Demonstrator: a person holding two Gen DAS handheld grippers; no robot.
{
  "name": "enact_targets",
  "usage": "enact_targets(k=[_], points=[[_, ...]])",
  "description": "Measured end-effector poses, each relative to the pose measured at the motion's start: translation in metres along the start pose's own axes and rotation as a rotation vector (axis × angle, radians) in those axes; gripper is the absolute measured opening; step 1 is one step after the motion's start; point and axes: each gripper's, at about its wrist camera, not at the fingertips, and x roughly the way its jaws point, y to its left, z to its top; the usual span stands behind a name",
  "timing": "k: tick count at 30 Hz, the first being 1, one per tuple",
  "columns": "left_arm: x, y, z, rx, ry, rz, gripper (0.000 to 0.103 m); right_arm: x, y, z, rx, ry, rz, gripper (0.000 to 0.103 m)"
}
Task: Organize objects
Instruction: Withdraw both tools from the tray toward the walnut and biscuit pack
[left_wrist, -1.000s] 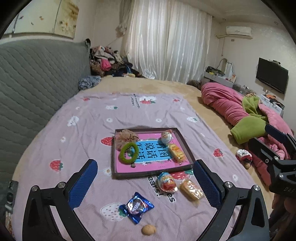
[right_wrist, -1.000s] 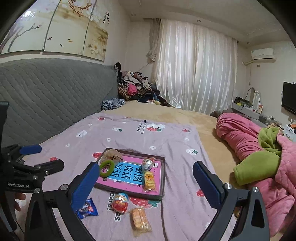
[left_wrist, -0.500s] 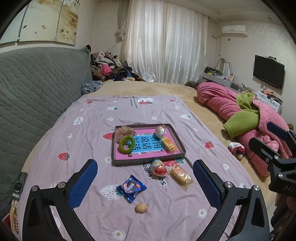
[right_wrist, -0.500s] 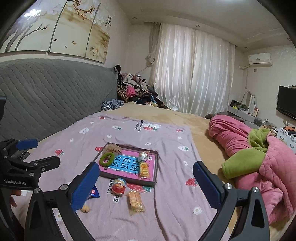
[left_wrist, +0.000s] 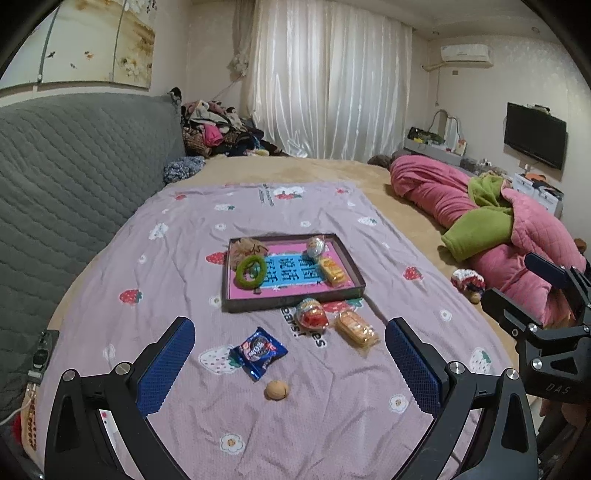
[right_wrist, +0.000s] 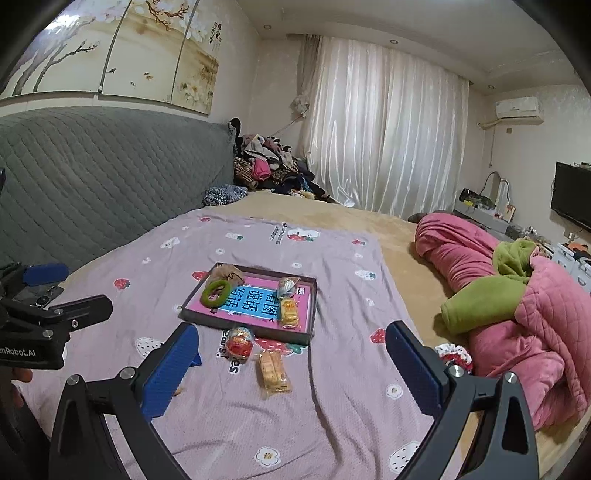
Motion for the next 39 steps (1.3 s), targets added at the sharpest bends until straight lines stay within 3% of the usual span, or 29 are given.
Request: enact_targets(k=[22,39], points=[[0.047,0.003,-0.055,0.003,0.097,0.032,0.103,0.045,0.002,-0.042,-0.007,0.123,0.011,0.102],[0.111,0.002,-0.098,0.017,0.186,0.033,0.103,0.096,0.009,-0.073,-0.031,0.182,0.036,0.102]])
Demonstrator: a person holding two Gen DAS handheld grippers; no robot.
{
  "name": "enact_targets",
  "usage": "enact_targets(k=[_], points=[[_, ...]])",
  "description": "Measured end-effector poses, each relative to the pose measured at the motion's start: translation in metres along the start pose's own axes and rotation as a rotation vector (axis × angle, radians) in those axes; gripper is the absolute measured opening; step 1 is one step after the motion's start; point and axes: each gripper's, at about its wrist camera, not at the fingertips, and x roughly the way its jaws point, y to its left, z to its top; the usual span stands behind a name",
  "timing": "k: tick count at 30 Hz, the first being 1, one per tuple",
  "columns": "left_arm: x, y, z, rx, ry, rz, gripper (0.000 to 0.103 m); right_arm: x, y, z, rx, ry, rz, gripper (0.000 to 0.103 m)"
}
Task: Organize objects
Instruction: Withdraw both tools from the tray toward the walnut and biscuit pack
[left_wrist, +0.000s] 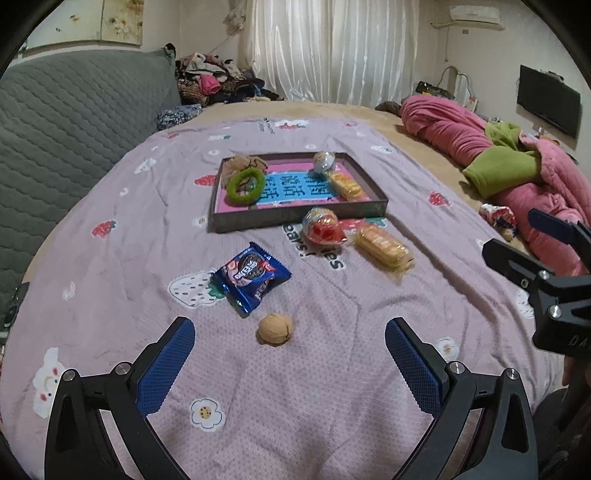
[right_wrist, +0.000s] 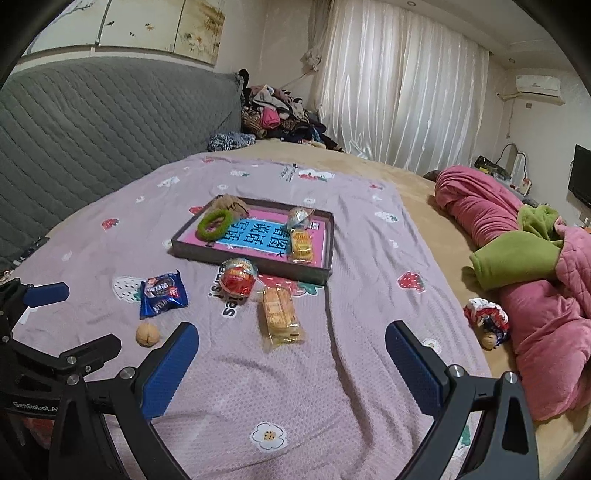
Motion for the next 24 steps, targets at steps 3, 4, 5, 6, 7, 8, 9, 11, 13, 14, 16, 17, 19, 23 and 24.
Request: enact_targets(k=[3,4,5,6,7,8,9,11,13,14,16,17,19,23,24], points=[[0.013,0.005,-0.003,-0.018,0.026,-0.001,0.103,0.012,-0.001,0.002,-0.028,0.024,0.015,0.102],[0.017,0.007,-0.004,-0.025,0.030,-0.004,0.103,0.017,-0.002,0.003,-0.037,0.034,0.010,0.102],[0.020,0.009,-0.004,-0.032,0.031,-0.006,0.103,0.021,-0.003,0.005,-0.043,0.039,0.002,0.102],[0.023,0.010,-0.004,-0.033,0.036,-0.009,0.103,0.026,-0.004,0.006,-0.050,0.043,-0.006,0.102],[0.026,0.010,-0.004,-0.036,0.041,-0.010,0.103,0.029,-0.004,0.007,-0.051,0.051,-0.007,0.102],[0.028,0.011,-0.005,-0.040,0.042,-0.010,0.103,0.035,-0.006,0.007,-0.048,0.063,-0.004,0.102],[0.030,0.012,-0.005,-0.042,0.043,-0.014,0.103,0.038,-0.006,0.007,-0.046,0.069,0.000,0.102],[0.035,0.011,-0.006,-0.044,0.047,-0.020,0.103,0.048,-0.007,0.006,-0.040,0.081,0.015,0.102],[0.040,0.010,-0.006,-0.039,0.056,-0.018,0.103,0.059,-0.006,0.004,-0.045,0.101,0.025,0.102],[0.042,0.010,-0.007,-0.039,0.059,-0.016,0.103,0.064,-0.006,0.004,-0.047,0.108,0.024,0.102],[0.046,0.010,-0.007,-0.043,0.058,-0.020,0.103,0.075,-0.006,0.003,-0.056,0.117,0.021,0.102],[0.049,0.011,-0.008,-0.044,0.062,-0.025,0.103,0.080,-0.006,0.002,-0.058,0.123,0.022,0.102],[0.054,0.011,-0.008,-0.048,0.064,-0.028,0.103,0.092,-0.007,0.000,-0.055,0.140,0.029,0.102],[0.065,0.012,-0.009,-0.051,0.075,-0.030,0.103,0.115,-0.011,-0.005,-0.035,0.177,0.052,0.102],[0.068,0.012,-0.009,-0.051,0.076,-0.028,0.103,0.119,-0.012,-0.005,-0.031,0.183,0.056,0.102]])
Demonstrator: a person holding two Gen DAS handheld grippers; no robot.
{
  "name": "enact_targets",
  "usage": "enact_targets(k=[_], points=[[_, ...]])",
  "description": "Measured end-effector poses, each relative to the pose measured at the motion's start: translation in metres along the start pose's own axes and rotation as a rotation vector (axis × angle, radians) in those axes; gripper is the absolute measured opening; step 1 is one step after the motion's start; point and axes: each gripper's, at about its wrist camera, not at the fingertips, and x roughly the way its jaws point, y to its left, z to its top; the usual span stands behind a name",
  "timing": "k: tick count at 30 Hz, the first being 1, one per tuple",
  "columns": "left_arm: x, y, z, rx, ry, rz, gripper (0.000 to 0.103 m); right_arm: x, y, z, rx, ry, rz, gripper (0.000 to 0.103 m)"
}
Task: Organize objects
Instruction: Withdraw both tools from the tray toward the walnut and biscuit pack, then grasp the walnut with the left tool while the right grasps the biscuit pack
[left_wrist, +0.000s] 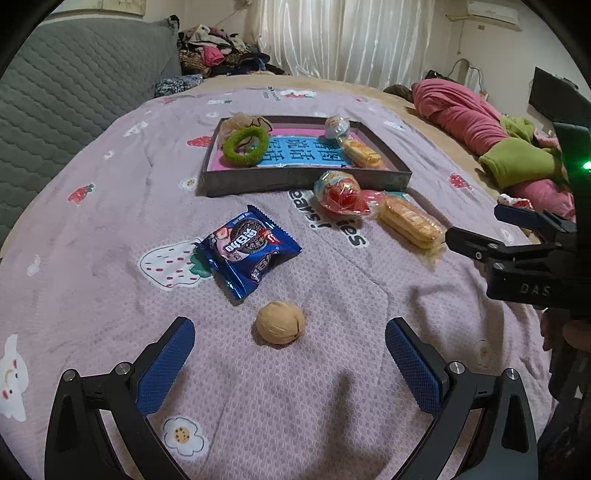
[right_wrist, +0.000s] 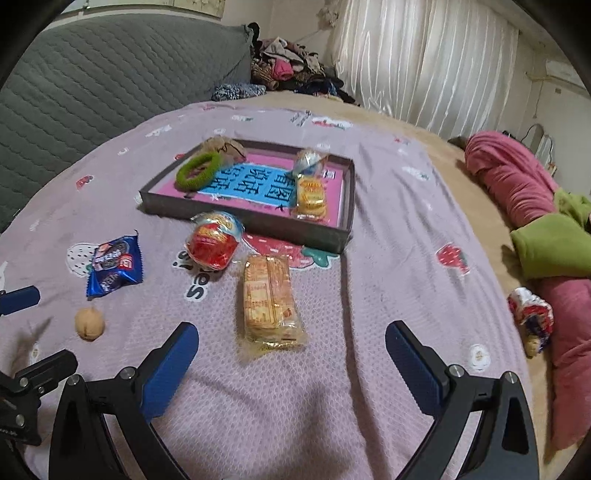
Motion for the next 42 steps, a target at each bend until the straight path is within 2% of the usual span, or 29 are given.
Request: enact_targets(k=[11,17,23,27,31,33,37,42], points=[[0.022,0.007,0.003,-0.024,0.002,0.032,0.103,0.034,-0.012,0.004,0.025,0.026,0.016,0.102],[0.032,0.008,0.002,-0.023,0.015,0.041,0.102,0.050,-0.007,0.010,-0.017,0.039,0.002,0.102],[0.037,0.010,0.000,-0.040,0.026,0.005,0.093,0.066,-0.003,0.012,-0.033,0.052,0.002,0.102],[0.041,0.008,-0.003,-0.045,0.043,-0.021,0.071,0.073,0.000,0.013,-0.038,0.060,0.007,0.102],[0.046,0.006,-0.005,-0.038,0.057,-0.027,0.067,0.078,0.003,0.013,-0.041,0.061,0.024,0.101],[0.047,0.005,-0.005,-0.038,0.059,-0.030,0.063,0.079,0.004,0.013,-0.035,0.061,0.031,0.094],[0.049,0.009,-0.005,-0.045,0.057,-0.031,0.055,0.081,0.002,0.011,-0.016,0.072,0.049,0.090],[0.050,0.010,-0.006,-0.044,0.051,-0.026,0.045,0.081,0.002,0.011,-0.004,0.074,0.073,0.076]])
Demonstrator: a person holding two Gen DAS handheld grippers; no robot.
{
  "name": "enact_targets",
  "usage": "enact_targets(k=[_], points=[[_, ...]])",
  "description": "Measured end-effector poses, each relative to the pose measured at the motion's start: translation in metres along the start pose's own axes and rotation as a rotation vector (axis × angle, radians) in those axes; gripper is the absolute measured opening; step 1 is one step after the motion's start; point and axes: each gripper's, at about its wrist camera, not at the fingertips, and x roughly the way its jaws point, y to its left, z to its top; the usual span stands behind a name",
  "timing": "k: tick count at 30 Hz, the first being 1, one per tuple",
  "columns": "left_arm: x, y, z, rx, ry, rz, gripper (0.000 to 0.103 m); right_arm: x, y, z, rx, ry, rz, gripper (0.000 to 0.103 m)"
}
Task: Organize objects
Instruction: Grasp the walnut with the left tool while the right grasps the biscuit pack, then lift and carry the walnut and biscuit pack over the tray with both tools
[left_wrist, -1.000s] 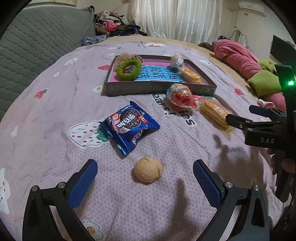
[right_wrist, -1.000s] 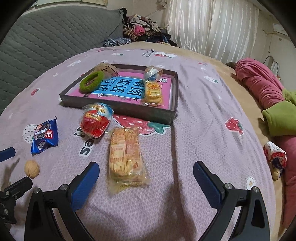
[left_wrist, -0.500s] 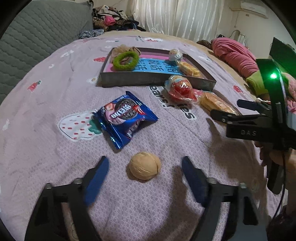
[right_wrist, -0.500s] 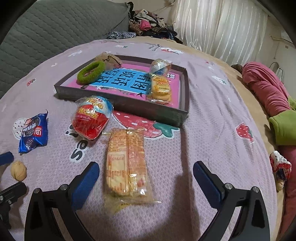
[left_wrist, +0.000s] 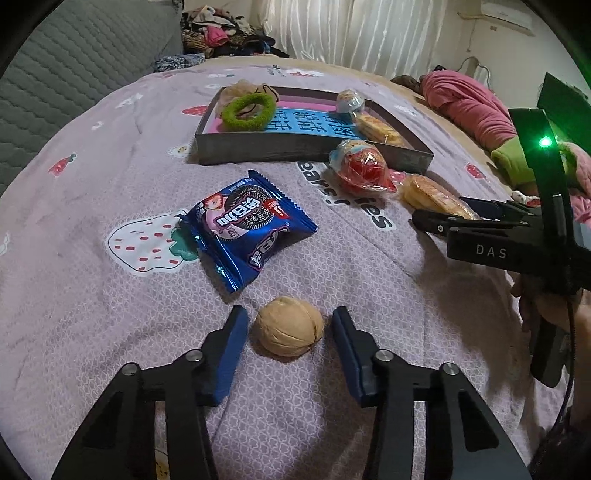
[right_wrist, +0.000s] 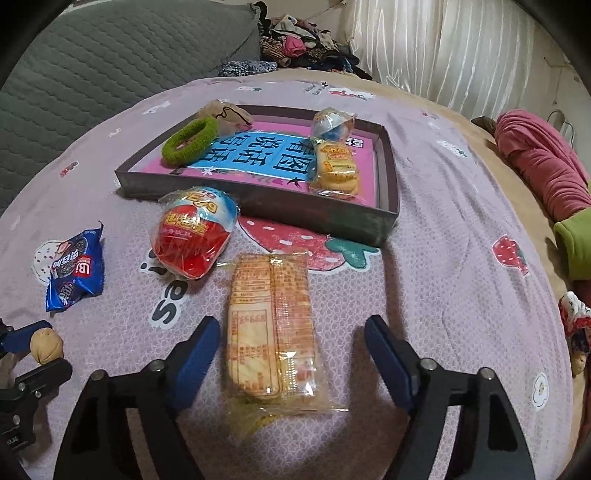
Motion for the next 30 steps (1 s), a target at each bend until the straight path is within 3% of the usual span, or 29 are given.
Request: enact_targets(k=[3,6,30], points=[[0.000,0.001,0.000,-0.004,-0.001,-0.008,0.035,-0.001,0.002,-0.001,0.005,0.000,0.019,0.061],[0.000,0.001,0.000,-0.003,0.001,-0.011,0.035,-0.003,0.005,-0.001,0.003,-0.003,0.025,0.045],[-0.024,-0.001,-0.003,0.002,-0.042,-0.046,0.035,-0.043,0.040,-0.023,-0.004,-0.009,0.102,0.041]])
